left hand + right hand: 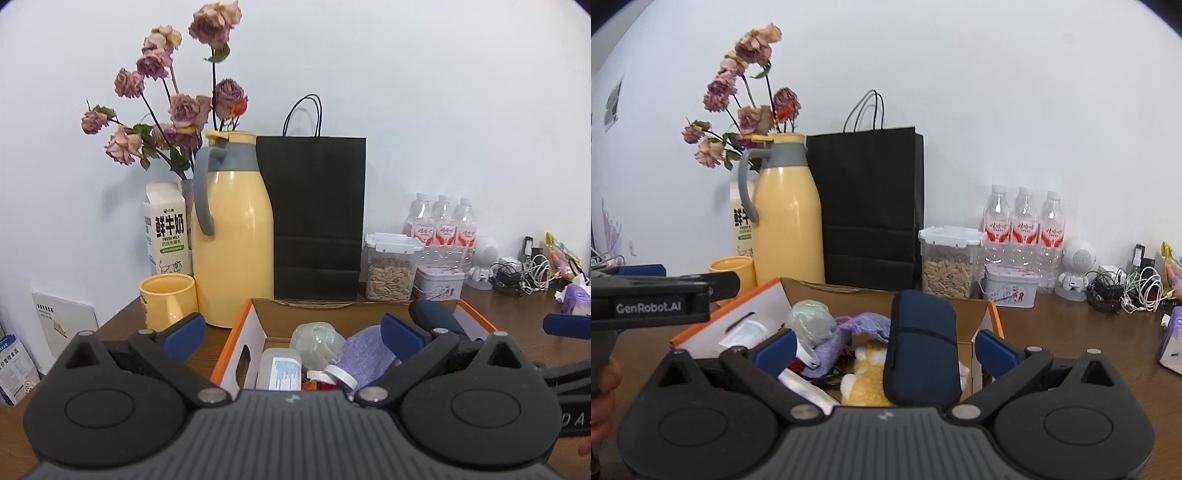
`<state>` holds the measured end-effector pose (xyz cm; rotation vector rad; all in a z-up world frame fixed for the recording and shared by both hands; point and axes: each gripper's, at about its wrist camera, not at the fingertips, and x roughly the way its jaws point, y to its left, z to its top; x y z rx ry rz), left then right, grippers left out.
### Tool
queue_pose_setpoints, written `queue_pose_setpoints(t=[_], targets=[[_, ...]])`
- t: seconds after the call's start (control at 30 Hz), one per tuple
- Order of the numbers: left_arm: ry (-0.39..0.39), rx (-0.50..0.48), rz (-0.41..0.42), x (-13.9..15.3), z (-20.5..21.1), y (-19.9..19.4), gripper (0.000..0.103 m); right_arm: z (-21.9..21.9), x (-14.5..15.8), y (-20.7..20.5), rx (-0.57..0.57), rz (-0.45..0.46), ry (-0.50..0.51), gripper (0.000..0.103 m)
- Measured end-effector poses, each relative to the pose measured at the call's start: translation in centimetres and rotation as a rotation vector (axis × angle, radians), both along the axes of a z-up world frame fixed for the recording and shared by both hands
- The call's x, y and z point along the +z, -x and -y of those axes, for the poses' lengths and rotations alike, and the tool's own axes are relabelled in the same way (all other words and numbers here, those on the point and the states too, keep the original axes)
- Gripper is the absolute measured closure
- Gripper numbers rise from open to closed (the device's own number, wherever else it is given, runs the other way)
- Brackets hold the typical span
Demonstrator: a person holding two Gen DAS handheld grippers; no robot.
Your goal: Organize objects
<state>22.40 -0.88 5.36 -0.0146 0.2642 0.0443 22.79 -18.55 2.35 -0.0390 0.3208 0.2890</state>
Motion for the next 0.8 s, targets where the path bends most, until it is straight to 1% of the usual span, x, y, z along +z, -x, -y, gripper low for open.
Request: queue_pose_setpoints(t=[0.17,0.33,0.57,0.8], targets=[[-0.011,-0.002,-0.019,0.4,-0.4,2.8,0.000,0.2,1.1,2.4,0.000,0.001,-0.005,0.000],[-0.027,0.016,-0.064,0.2,-1.0,5.8,0.000,0.2,1.4,5.0,-0.009,-0.034,0.007,0.000],[-0.033,0.027,-0.140,-1.0,-1.8,9.7,0.000,0.3,0.3,8.7,-0.033,-0.113,0.004,0.000],[-0.026,0.027,-0.203,-2.5,-2.1,12.9,0.000,0.9,-1.2,11.3,-0.063,-0.196,-0.003,0.000]])
